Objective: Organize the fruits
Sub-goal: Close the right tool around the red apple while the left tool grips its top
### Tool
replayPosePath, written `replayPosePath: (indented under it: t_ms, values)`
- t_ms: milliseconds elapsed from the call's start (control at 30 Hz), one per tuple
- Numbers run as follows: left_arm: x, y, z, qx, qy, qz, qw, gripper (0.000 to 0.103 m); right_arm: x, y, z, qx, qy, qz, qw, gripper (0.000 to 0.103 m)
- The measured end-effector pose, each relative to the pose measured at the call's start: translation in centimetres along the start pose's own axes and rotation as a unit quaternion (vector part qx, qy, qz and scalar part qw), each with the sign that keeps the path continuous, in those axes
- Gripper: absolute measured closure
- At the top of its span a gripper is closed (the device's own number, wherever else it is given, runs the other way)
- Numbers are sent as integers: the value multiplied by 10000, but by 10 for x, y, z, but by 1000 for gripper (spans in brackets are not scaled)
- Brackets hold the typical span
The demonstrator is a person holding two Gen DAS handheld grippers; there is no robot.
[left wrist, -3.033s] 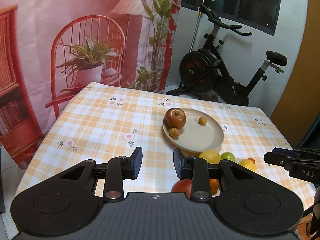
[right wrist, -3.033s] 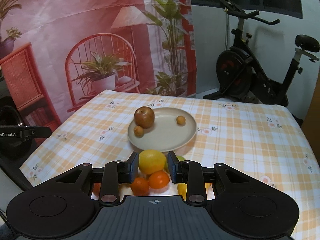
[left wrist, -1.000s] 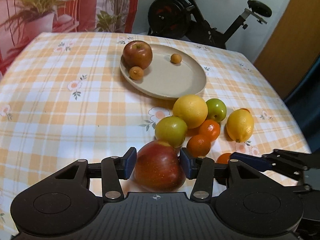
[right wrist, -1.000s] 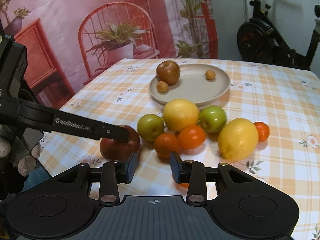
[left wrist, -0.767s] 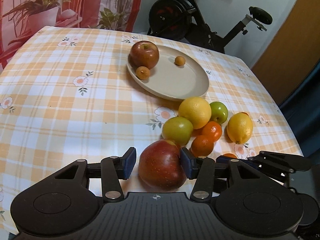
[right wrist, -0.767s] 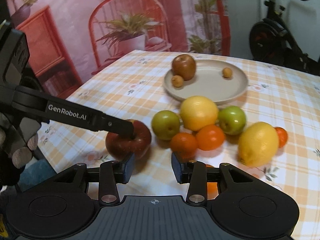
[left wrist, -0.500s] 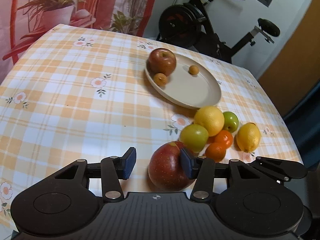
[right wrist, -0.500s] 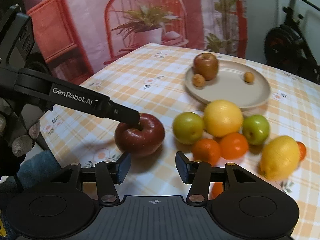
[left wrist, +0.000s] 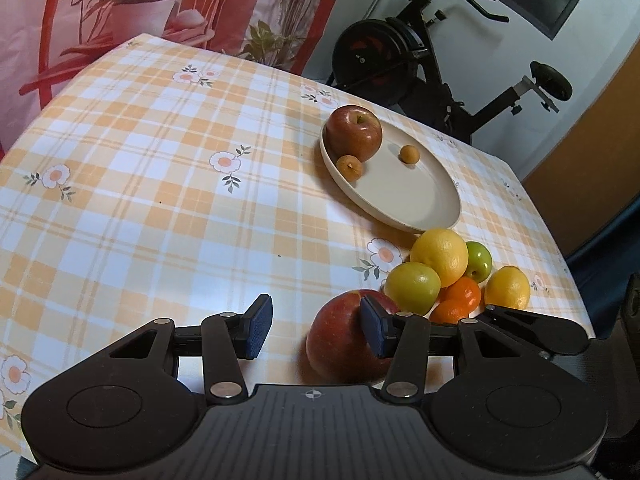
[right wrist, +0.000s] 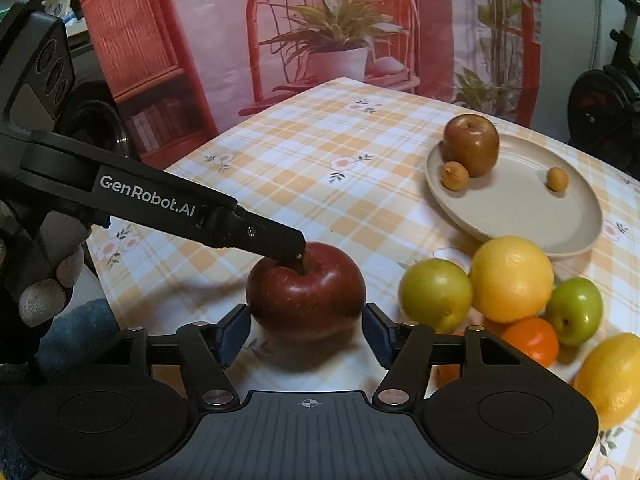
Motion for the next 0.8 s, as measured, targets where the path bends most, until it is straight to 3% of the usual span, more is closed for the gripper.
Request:
replayPosePath:
  t_ms: [300, 800]
  values:
    - [-5, -1, 0, -143, -274, 379, 9988, 55, 2, -1, -6, 98, -10, -69, 9999, 39]
    - [1, -6, -6, -247, -381, 264, 9986, 55, 0, -5, -7, 191, -78, -57, 9998, 38]
Point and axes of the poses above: each gripper's, at about its wrist camera, not at the fingertips, and z roughly against the way its jaws point, x to its right, y to its top, the point moved 6 cm from there along -z, roughly the way its jaws point, and after that the axes turned 10 degrees about z, right-handed, at the moved point
